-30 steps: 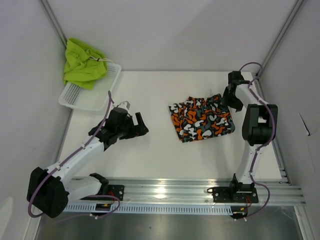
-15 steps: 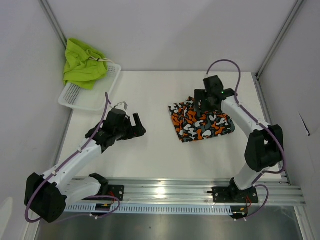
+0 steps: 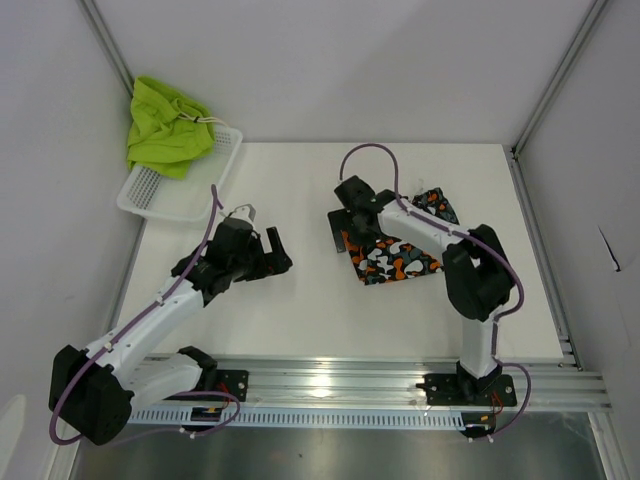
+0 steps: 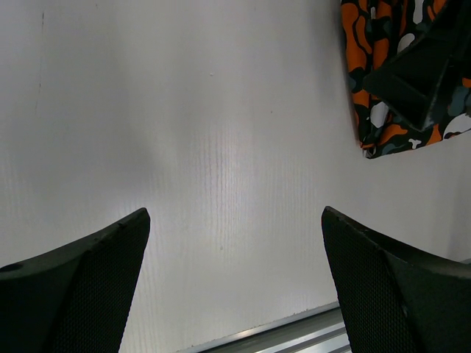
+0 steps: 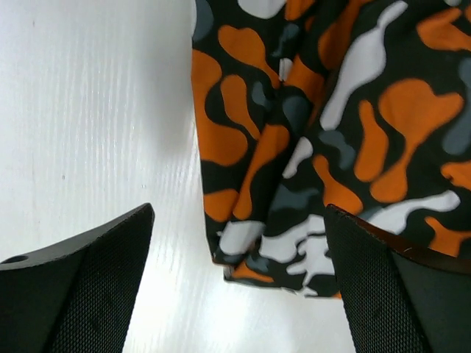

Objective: Fold and stack the shorts
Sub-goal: Neatly place the folded shorts to the corner

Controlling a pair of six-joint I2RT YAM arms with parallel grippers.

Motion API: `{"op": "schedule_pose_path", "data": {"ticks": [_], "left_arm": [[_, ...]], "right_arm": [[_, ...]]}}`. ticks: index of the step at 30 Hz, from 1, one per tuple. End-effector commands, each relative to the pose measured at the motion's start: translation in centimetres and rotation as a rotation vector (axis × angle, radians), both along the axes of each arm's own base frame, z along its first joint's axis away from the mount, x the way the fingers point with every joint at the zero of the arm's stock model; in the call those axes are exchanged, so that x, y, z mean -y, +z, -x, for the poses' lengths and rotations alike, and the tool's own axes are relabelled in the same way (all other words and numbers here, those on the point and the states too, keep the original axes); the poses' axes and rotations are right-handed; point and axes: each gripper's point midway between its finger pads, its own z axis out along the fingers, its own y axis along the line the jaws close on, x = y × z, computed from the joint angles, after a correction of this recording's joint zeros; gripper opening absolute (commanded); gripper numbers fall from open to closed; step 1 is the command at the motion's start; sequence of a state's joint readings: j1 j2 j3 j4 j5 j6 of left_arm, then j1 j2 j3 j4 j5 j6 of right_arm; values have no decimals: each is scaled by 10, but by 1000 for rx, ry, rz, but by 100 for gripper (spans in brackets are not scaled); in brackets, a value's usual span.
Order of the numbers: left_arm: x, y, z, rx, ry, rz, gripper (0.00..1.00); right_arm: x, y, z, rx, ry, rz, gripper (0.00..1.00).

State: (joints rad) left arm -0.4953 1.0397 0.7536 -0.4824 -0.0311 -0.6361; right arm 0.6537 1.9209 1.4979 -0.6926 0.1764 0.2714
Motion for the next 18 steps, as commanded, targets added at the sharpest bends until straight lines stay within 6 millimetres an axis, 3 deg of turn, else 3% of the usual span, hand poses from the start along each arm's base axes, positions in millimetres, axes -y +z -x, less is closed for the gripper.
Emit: {"op": "schedule_pose_path", "data": {"ticks": [1, 6, 10, 14, 16, 18], "left_arm": [[0, 15, -4, 49, 3, 2, 99], [-1, 15, -5, 50, 7, -3, 99], [0, 14, -6, 50, 5, -3, 99], [-1, 14, -5, 52, 8, -6, 99], [-1, 14, -6, 50, 9, -7, 99], [-1, 14, -6, 51, 6, -8, 99]], "right_arm": [[-5, -6, -10, -2, -23, 47, 99], [-6, -17, -20, -11, -55, 113, 99], [5, -27, -24, -16, -92, 187, 99], [15, -32, -28, -19, -102, 261, 79], [22, -32, -29, -24, -98, 290, 74], [31, -32, -31, -32, -104, 301, 61]]}}
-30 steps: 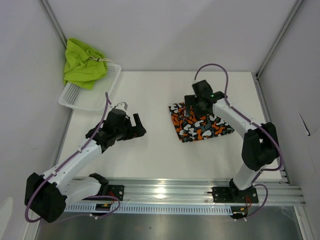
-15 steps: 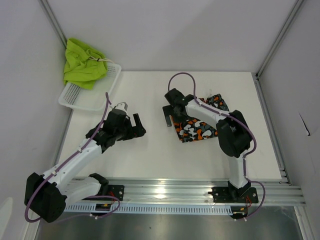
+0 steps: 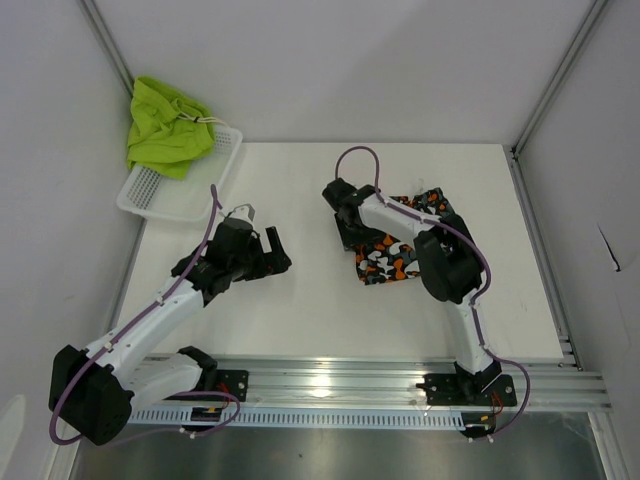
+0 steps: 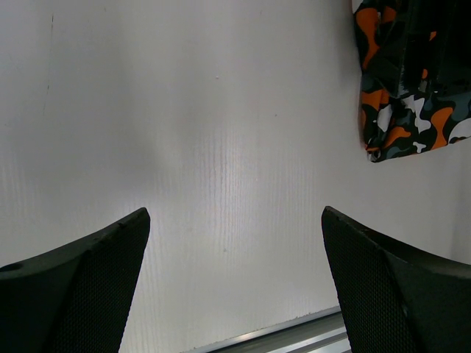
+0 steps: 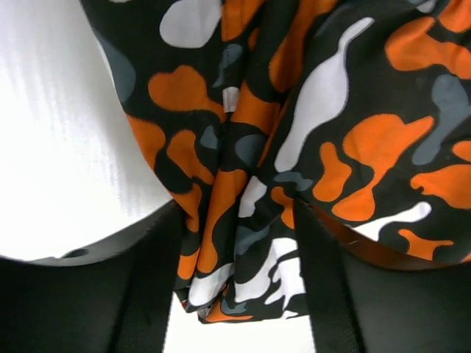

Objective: Fold and stack the shorts
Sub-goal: Neatly place the folded shorts to the corner

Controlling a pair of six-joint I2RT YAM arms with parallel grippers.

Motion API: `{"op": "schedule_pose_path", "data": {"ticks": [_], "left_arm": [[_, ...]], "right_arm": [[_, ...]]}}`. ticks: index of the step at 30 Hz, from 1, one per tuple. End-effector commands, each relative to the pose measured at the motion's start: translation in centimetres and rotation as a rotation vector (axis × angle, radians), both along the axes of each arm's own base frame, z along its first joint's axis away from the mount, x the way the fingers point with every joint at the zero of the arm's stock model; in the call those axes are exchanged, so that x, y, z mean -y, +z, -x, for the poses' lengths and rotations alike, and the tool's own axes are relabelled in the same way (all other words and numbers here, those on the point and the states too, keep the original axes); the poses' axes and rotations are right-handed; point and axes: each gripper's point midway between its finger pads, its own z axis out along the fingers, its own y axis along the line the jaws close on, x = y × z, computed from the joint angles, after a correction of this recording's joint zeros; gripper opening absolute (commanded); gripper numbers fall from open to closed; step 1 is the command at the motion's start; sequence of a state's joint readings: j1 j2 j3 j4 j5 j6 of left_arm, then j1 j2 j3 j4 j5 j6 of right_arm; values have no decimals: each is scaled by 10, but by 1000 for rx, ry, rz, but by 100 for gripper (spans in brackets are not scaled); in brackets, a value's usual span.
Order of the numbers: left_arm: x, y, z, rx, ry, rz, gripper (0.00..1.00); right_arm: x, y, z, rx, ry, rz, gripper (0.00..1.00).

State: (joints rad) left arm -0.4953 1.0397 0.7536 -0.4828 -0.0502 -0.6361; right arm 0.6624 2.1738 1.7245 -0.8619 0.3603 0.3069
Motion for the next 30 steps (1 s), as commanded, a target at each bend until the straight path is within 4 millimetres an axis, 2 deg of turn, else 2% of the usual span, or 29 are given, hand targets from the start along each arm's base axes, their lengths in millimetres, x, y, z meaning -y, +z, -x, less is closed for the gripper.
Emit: {"op": "schedule_pose_path", "data": {"ticks": [1, 7, 9, 11, 14, 16, 19, 21, 22, 24, 25, 26, 27, 28, 30], "left_arm": [[1, 15, -4, 47, -4, 2, 99], [0, 15, -4, 50, -3, -3, 99], [0, 16, -4, 51, -6, -2, 99], [0, 15, -3, 49, -7, -4, 99], [1, 16, -5, 55, -9, -1, 99], [1, 15, -4, 53, -16, -3, 99], [3, 14, -4, 56, -23, 3, 99], [2, 11, -3, 53, -26, -1, 99], [2, 11, -3, 55, -28, -1, 99], [2, 9, -1, 56, -34, 0, 99], [3, 8, -1, 58, -36, 3, 99], [3, 9, -1, 64, -35, 8, 99], [3, 6, 1, 60, -39, 10, 99], [5, 7, 1, 64, -43, 17, 99], [4, 6, 1, 67, -39, 16, 99]], "right_arm": [[21, 8, -8, 8, -6, 72, 53], [68, 12, -17, 4, -34, 121, 31], [83, 15, -21, 9, -37, 135, 30], [103, 17, -28, 14, -57, 158, 22], [131, 19, -39, 20, -55, 233, 22], [144, 15, -49, 8, -89, 211, 22], [152, 12, -66, 17, -105, 170, 21], [157, 20, -85, 64, -101, 193, 19], [162, 13, -90, 64, -113, 236, 18], [167, 13, -100, 57, -88, 278, 18], [165, 23, -115, 95, -96, 271, 18], [167, 12, -117, 64, -93, 273, 18], [170, 12, -124, 67, -103, 262, 17], [168, 21, -138, 102, -100, 247, 17], [173, 12, -148, 97, -97, 266, 16]]}}
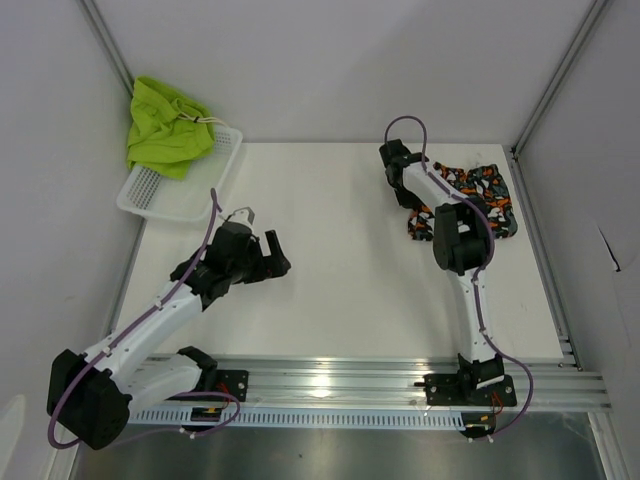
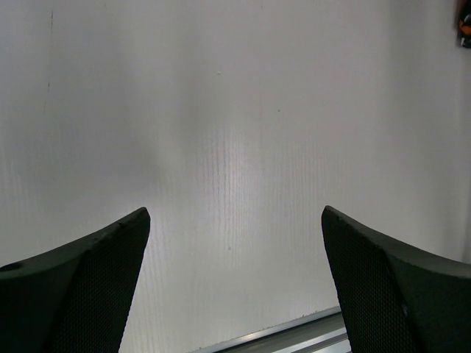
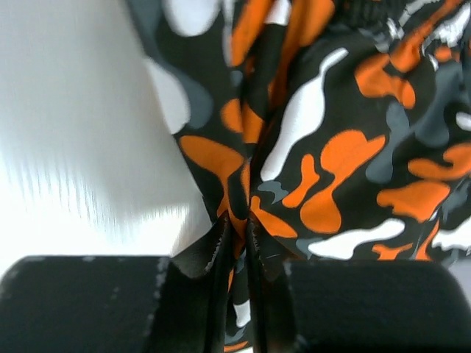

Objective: Fold and stack the shorts
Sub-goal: Neatly place the folded shorts to the corner

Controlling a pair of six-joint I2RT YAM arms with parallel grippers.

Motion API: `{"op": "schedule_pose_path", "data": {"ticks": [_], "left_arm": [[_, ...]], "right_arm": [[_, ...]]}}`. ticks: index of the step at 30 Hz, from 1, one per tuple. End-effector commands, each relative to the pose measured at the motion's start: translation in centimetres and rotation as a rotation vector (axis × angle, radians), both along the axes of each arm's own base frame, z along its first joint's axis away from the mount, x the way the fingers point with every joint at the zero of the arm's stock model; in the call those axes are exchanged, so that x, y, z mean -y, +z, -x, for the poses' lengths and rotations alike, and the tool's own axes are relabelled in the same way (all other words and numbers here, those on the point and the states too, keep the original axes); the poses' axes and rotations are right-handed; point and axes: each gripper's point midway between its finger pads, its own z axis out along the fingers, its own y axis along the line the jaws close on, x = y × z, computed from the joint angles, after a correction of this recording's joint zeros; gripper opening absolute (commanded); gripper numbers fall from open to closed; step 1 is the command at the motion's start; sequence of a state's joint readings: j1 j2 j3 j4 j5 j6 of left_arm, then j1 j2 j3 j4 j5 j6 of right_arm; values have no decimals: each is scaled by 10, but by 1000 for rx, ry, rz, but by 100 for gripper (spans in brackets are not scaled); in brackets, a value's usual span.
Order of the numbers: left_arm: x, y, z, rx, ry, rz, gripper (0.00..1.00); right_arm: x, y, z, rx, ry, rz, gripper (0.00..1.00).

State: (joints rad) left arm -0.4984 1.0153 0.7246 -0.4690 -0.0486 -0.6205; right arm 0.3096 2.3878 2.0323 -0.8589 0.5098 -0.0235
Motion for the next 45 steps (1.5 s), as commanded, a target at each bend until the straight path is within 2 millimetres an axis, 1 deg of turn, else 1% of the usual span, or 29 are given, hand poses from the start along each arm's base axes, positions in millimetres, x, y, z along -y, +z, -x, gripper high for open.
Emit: {"op": "schedule_pose_path", "data": {"ticks": [1, 3, 6, 12, 15, 17, 18, 19, 20, 22, 23, 24, 25, 27, 28, 29, 32, 33, 34, 35, 36, 37, 38, 39, 40, 41, 43, 44, 45], "left_arm": [[4, 8, -5, 57, -18, 16, 99], [4, 9, -7, 59, -13, 12, 99], [7, 7, -8, 49, -19, 15, 99], [9, 6, -11, 43, -18, 15, 99], [8, 8, -10, 45, -11, 17, 99], [9, 11, -10, 47, -8, 23, 99], [8, 13, -9, 53, -8, 26, 99], [8, 13, -8, 50, -5, 31, 99], [8, 15, -8, 55, -1, 33, 99], [4, 16, -8, 68, 18, 33, 99], [3, 16, -7, 68, 21, 32, 99], [2, 21, -9, 79, 28, 32, 99], [-1, 22, -9, 81, 41, 23, 99], [-1, 28, -10, 92, 49, 26, 99], [-3, 31, -11, 91, 60, 25, 99], [-3, 35, -13, 96, 65, 29, 99], [-5, 47, -19, 104, 90, 38, 99], [-8, 48, -19, 93, 102, 31, 99], [-11, 62, -27, 118, 126, 42, 99], [-16, 65, -30, 121, 143, 39, 99], [-21, 69, -32, 117, 167, 39, 99], [-30, 80, -39, 138, 208, 49, 99], [-34, 92, -45, 160, 228, 64, 99], [-39, 95, -50, 157, 252, 73, 99], [-53, 108, -60, 180, 305, 88, 99], [-57, 120, -66, 197, 320, 112, 99], [-73, 130, -81, 195, 385, 142, 99], [-95, 132, -90, 194, 452, 159, 99], [-98, 148, -100, 219, 454, 222, 99]], "right_arm": [[14, 7, -24, 22, 24, 57, 14], [20, 3, -32, 10, 9, 76, 11], [29, 1, -31, -6, -5, 82, 10], [50, 0, -31, 15, -33, 53, 13], [57, 4, -30, 14, -56, 60, 22], [61, 16, -31, 40, -78, 67, 27], [61, 22, -31, 61, -99, 66, 35], [63, 37, -31, 91, -115, 63, 38], [59, 46, -31, 113, -116, 42, 43], [50, 70, -35, 189, -123, -8, 62], [47, 93, -31, 237, -124, -22, 70], [38, 105, -28, 268, -111, -30, 87], [33, 120, -30, 322, -104, -44, 92], [17, 150, -14, 385, -70, -67, 99], [10, 162, -15, 448, -85, -98, 100], [9, 174, 0, 480, -88, -107, 99], [-6, 193, 13, 605, -123, -151, 99], [-9, 195, 28, 607, -110, -172, 99], [-28, 194, 31, 609, -62, -240, 99], [-35, 195, 37, 616, -54, -286, 100], [-41, 191, 51, 614, -54, -344, 99], [-66, 195, 56, 631, 0, -442, 100], [-76, 195, 64, 644, 17, -489, 99], [-86, 195, 73, 661, 12, -552, 100], [-102, 195, 91, 692, 60, -617, 100], [-109, 196, 100, 715, 67, -650, 99], [-118, 195, 120, 761, 88, -715, 99], [-125, 196, 129, 781, 92, -727, 100], [-128, 200, 133, 810, 103, -749, 99]]}}
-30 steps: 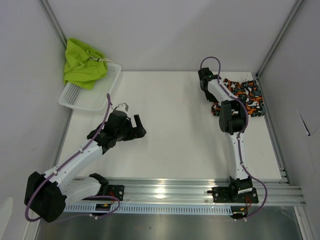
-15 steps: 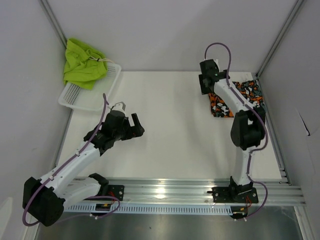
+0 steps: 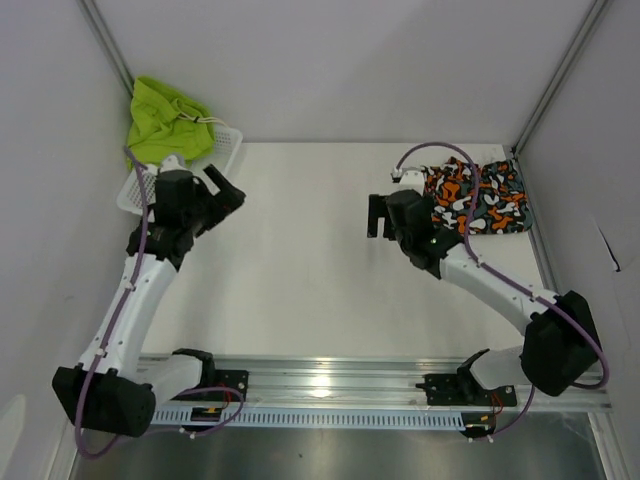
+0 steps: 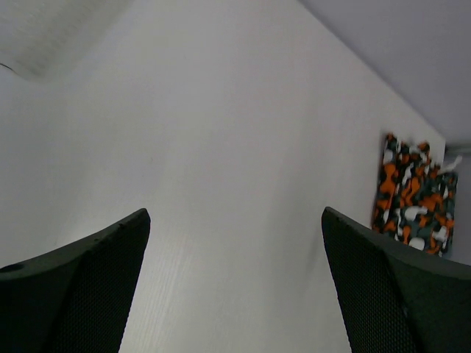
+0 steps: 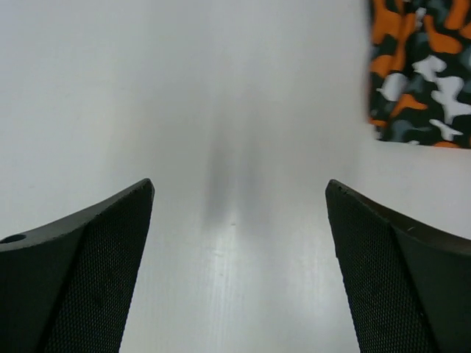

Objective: Fold and stack the shorts
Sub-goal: Neatly place the folded shorts to the corner, then grab the shorts from the pile

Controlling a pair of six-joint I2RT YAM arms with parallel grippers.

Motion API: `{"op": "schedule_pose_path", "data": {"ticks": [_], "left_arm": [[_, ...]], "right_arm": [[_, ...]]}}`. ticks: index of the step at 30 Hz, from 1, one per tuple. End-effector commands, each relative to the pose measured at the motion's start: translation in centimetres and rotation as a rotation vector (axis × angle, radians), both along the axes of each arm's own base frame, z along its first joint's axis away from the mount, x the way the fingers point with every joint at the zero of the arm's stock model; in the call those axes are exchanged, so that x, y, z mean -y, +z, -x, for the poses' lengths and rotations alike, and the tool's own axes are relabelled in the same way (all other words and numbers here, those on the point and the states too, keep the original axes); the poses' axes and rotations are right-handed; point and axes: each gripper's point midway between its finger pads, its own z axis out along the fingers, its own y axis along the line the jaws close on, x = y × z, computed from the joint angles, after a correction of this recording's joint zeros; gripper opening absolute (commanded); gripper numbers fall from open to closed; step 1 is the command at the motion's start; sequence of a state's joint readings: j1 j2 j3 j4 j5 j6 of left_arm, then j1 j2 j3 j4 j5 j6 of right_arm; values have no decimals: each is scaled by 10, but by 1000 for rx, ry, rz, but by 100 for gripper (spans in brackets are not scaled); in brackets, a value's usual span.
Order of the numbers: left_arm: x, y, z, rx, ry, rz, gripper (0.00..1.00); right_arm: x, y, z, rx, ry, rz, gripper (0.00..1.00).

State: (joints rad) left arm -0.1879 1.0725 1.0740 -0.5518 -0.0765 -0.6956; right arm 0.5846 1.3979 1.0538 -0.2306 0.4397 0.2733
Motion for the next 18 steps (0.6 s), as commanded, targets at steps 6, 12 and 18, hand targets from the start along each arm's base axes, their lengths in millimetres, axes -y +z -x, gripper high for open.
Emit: {"op": "schedule_pose_path", "data": {"ticks": [6, 12, 18], "left_arm": [[-100, 36, -74, 74, 358, 254, 99], [-139, 2, -129, 62, 575, 384, 99], [-160, -34, -185, -20, 655, 425, 99]], "right_arm": [[-40, 32, 32, 235, 47, -287, 100], [-56, 24, 53, 244, 78, -333, 100], [-56, 9, 67, 267, 95, -399, 99]]}}
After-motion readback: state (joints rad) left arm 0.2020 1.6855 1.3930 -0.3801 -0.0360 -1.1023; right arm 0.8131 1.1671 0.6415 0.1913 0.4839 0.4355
